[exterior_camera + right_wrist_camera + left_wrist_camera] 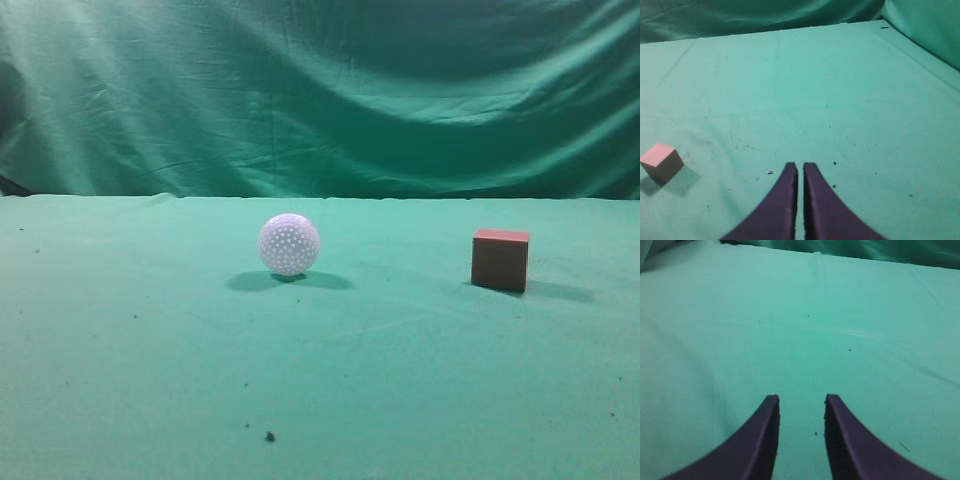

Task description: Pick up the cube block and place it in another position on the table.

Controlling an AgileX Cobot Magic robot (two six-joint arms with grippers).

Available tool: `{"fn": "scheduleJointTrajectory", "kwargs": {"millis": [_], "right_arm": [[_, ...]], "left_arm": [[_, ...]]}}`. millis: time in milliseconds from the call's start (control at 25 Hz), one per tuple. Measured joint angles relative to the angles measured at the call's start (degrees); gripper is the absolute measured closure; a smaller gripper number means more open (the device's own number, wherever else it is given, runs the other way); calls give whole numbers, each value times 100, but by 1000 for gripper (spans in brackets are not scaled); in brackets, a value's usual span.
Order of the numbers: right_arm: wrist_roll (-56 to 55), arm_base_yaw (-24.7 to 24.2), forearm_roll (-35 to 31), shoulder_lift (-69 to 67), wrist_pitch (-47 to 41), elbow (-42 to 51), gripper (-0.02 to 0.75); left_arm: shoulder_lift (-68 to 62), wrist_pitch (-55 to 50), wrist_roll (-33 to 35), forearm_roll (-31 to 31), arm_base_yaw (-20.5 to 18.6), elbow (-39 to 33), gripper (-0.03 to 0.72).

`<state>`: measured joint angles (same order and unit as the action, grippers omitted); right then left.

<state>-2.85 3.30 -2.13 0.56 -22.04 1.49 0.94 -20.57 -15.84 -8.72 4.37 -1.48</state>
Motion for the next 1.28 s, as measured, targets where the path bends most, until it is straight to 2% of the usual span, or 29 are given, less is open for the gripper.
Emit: {"fn": "scheduleJointTrajectory", "kwargs": {"millis": [840, 920, 1000, 1120, 1160, 1200, 1280], "right_arm": [[4, 0, 0, 0, 77, 0, 738], [-52, 0, -230, 0, 449, 10, 738], [-104, 0, -348, 0, 1194, 21, 738], [-141, 0, -434, 0, 2803, 21, 738], [-139, 0, -447, 0, 3103, 21, 738], [-152, 0, -456, 0, 3179, -36, 738], [-152, 0, -469, 0, 2743, -402, 738]], "left_arm": [[0, 0, 0, 0, 0, 0, 426], [0, 0, 0, 0, 0, 0, 426], [0, 0, 0, 0, 0, 0, 426], [0, 0, 0, 0, 0, 0, 426], [0, 0, 0, 0, 0, 0, 426], [0, 0, 0, 0, 0, 0, 426], [0, 0, 0, 0, 0, 0, 426]]}}
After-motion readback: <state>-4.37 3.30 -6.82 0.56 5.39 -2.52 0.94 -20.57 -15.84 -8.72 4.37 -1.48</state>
